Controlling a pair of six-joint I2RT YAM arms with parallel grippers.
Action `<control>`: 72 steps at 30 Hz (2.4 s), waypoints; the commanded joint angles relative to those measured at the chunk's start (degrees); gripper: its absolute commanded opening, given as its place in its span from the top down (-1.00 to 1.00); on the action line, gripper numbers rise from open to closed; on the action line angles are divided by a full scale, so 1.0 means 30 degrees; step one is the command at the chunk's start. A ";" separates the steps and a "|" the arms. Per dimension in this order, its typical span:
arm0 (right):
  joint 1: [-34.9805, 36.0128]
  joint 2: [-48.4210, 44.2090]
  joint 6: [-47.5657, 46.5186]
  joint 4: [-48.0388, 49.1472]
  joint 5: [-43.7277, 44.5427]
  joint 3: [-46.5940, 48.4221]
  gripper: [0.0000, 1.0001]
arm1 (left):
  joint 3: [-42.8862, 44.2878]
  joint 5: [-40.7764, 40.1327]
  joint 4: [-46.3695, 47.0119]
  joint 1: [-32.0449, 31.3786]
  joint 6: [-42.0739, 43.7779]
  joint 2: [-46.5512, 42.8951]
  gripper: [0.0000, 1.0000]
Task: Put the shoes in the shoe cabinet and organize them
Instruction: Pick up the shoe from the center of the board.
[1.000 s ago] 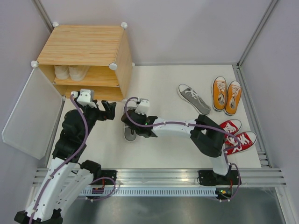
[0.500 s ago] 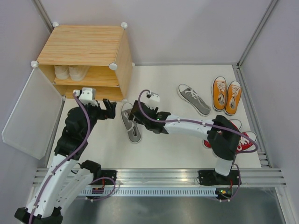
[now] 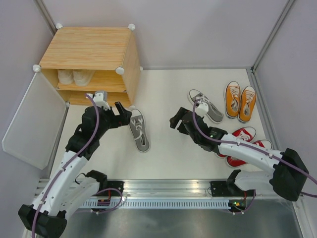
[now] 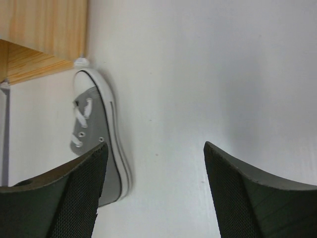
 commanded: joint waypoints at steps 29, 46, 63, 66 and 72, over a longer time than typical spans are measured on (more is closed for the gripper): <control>-0.3539 -0.6857 -0.5024 -0.0078 -0.2097 -0.5888 -0.65 | -0.1711 -0.8732 0.0715 -0.8990 -0.9066 0.9825 -0.99; -0.5033 -0.6329 -0.6050 0.0946 -0.3387 -0.6738 -0.65 | -0.1212 -1.0314 0.3705 -0.8961 -0.7247 1.3755 -0.99; -0.5795 -0.6652 -0.6314 0.0713 -0.3945 -0.7207 -0.65 | -0.3438 -1.0052 0.4790 -0.8990 -0.9941 1.3667 -0.71; -0.5825 -0.6710 -0.6343 0.0538 -0.3975 -0.7237 -0.65 | -0.3731 -0.9818 0.5403 -0.8990 -1.0060 1.3785 -0.61; -0.5883 -0.7208 -0.6490 0.0332 -0.3945 -0.7354 -0.65 | -0.4435 -0.9495 0.5963 -0.8990 -1.0148 1.3669 -0.19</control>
